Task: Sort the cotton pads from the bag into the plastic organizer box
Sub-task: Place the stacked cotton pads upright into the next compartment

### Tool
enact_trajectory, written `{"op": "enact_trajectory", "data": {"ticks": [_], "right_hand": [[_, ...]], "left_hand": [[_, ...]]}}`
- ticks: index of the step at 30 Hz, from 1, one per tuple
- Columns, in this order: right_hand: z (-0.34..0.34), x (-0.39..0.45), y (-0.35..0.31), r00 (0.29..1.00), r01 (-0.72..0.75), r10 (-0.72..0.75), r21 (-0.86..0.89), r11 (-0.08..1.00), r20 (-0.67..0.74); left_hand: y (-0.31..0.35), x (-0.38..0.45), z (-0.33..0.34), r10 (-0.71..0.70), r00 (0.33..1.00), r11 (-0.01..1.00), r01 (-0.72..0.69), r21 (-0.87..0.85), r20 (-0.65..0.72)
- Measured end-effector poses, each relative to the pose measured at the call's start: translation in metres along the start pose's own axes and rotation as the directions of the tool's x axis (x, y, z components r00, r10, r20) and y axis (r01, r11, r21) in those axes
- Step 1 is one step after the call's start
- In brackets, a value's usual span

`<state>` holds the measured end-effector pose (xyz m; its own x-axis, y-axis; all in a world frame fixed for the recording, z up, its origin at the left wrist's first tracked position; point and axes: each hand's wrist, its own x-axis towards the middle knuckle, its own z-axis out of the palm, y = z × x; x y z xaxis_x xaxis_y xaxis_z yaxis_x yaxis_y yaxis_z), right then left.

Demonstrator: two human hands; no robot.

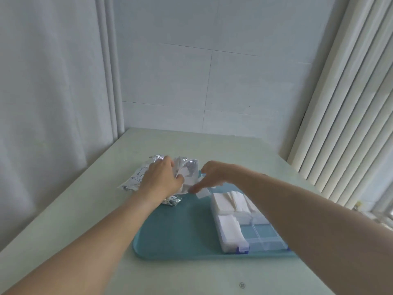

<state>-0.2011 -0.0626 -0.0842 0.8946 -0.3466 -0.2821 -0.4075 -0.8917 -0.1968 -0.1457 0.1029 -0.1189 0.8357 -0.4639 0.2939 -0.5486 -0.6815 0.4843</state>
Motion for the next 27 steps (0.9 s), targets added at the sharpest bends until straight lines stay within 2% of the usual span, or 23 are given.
{"op": "enact_trajectory", "data": {"ticks": [2,4,7,12,18,24,27], "right_hand": [[0.007,0.017,-0.001,1.0,-0.018,0.019,-0.071,0.997,0.012],[0.008,0.027,0.004,1.0,-0.023,0.021,-0.066,0.998,-0.024],[0.004,0.035,0.014,0.999,-0.027,0.027,0.006,1.0,-0.018],[-0.002,0.037,0.03,0.998,-0.061,0.061,0.274,0.96,0.008],[-0.01,0.04,0.042,0.998,-0.025,0.005,0.316,0.948,0.064],[-0.017,0.039,0.014,0.997,0.037,-0.07,0.575,0.818,0.036],[0.0,0.048,0.0,0.999,0.025,-0.002,0.504,0.863,-0.046]], "left_hand": [[-0.008,0.006,0.011,-0.017,1.0,0.999,0.017,-0.044,0.014],[-0.011,0.009,0.018,-0.024,1.0,0.998,0.024,-0.066,0.004],[-0.018,0.019,0.022,-0.042,0.998,0.994,0.037,-0.101,-0.05],[-0.027,0.027,0.028,-0.122,0.99,0.975,0.107,-0.194,-0.067],[-0.031,0.025,0.028,-0.114,0.991,0.935,0.082,-0.345,-0.075],[-0.032,0.025,0.026,-0.146,0.985,0.929,0.104,-0.354,-0.094],[-0.033,0.025,0.025,-0.175,0.98,0.91,0.123,-0.395,-0.097]]}}
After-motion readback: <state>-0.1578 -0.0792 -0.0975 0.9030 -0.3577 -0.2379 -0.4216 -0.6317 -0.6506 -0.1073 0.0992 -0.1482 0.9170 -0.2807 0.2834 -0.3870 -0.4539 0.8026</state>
